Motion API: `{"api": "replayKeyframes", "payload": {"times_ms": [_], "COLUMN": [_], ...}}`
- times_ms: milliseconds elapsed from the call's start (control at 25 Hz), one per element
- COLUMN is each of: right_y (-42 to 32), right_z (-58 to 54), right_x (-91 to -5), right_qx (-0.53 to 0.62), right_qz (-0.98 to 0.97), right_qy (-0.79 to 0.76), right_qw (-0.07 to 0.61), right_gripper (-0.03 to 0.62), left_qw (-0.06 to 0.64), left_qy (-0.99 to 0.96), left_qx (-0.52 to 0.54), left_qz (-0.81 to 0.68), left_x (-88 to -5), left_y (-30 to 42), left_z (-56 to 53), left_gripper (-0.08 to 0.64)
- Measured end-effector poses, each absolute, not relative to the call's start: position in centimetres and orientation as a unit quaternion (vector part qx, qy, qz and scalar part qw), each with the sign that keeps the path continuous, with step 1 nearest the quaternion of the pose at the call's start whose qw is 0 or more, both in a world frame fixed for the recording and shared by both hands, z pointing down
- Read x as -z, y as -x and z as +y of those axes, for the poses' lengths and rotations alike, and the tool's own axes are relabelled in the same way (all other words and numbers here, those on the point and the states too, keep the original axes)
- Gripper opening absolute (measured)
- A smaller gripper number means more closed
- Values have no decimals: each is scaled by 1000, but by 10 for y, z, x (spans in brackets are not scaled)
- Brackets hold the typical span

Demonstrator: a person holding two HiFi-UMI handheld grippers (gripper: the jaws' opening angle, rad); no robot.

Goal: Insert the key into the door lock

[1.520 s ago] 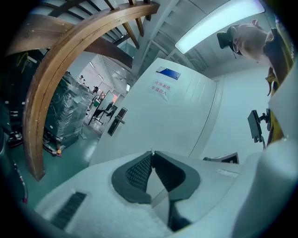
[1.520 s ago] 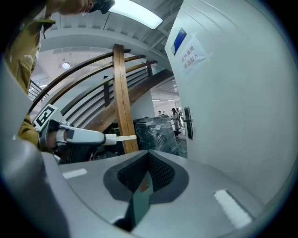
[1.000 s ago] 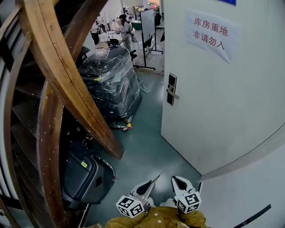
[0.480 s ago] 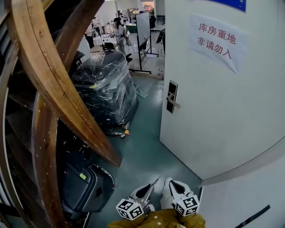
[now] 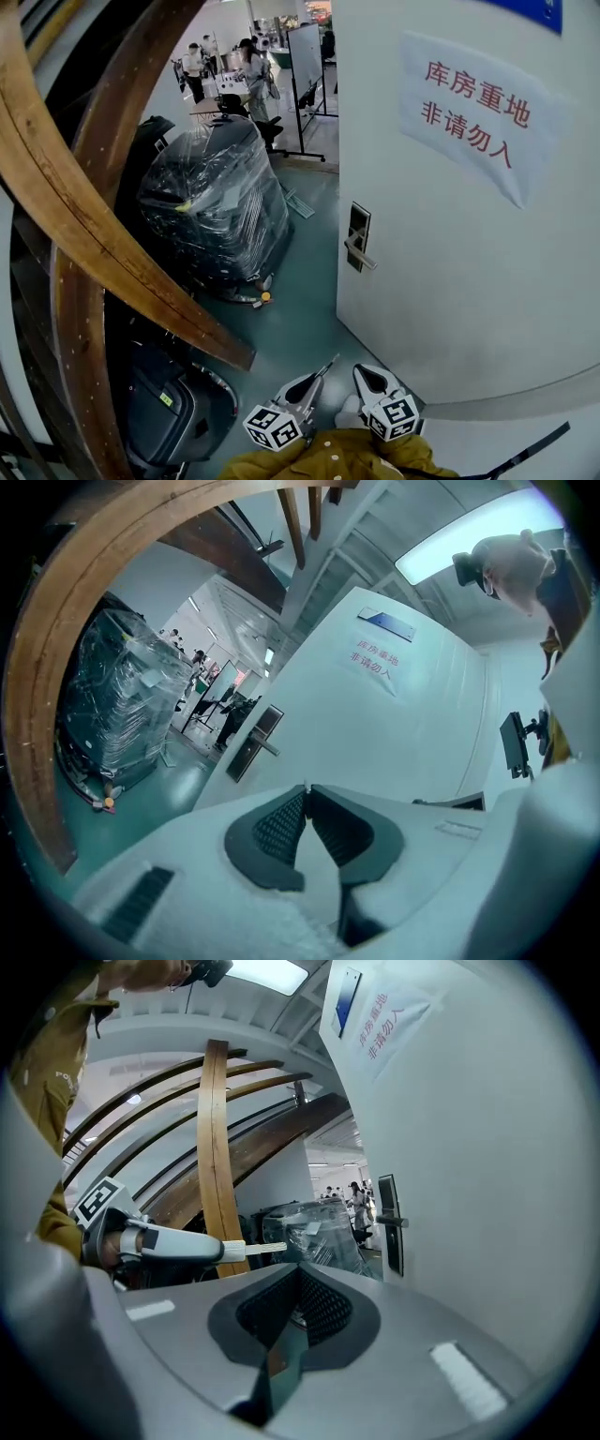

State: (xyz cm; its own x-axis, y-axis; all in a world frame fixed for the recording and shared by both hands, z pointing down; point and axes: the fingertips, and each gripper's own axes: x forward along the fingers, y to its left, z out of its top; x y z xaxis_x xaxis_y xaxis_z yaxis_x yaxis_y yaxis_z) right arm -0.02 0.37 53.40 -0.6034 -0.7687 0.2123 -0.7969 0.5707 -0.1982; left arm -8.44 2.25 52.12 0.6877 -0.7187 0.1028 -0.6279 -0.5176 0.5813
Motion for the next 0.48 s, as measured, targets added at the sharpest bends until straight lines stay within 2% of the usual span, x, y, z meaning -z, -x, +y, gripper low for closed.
{"api": "replayKeyframes", "payload": {"times_ms": [200,480], "right_y": [-23,-41], "right_z": [-52,-107], "right_x": [-526,-531], "right_qx": [-133,-141], "right_qz": [-891,-887], "right_qy": [-430,-435], "right_qw": [53,59], "right_gripper": [5,6], "left_qw": [305,318], "left_qy": [-862,-850], "left_qx": [80,84], "left_qz": [-397,-411], "left_x": [-518,-526], "left_y": [56,52], "left_z": [-36,-102], "left_gripper": [21,21]}}
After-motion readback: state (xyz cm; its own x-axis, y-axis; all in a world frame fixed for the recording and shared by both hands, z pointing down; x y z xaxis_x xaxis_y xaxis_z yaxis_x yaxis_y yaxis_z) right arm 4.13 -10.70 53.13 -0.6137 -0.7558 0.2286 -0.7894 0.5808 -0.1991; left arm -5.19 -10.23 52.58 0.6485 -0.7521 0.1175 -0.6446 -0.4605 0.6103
